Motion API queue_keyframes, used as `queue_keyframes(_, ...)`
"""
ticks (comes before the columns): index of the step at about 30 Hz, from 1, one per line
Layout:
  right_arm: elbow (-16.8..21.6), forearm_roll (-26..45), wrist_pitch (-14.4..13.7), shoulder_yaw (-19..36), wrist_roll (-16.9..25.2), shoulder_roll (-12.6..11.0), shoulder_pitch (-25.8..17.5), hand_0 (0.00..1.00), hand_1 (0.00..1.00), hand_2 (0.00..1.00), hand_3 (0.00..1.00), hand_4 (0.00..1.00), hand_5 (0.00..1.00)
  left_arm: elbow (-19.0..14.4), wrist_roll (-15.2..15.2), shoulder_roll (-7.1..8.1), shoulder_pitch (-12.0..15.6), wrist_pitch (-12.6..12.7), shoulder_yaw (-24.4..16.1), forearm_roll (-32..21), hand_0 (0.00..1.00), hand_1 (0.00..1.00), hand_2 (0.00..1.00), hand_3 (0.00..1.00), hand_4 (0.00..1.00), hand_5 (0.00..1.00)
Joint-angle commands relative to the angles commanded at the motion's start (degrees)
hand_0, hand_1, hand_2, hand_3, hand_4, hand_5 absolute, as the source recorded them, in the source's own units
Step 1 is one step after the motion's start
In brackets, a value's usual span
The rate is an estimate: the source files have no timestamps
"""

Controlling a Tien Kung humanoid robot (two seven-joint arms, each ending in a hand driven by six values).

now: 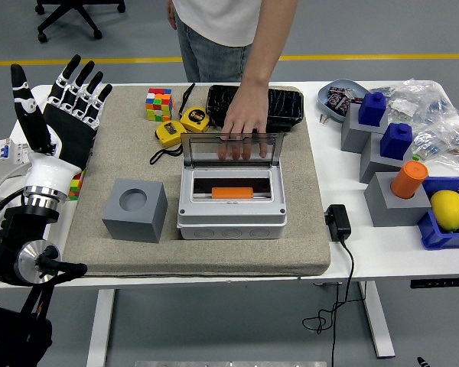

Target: Fetch the battery,place it into the box,close the lid of the box

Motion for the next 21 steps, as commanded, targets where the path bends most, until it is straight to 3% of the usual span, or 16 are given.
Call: queue_keyframes(21, 0.0, 1.2, 0.0, -1.0, 0.3, -0.4, 1.0, 0.766, 0.691, 0.713, 0.765, 0.998, 0.998, 0.2, 0.5, 0.28, -0.2, -0.5, -1.0, 2.4, 0.851, 0.884, 0.848, 0.811, 0.998, 0.984)
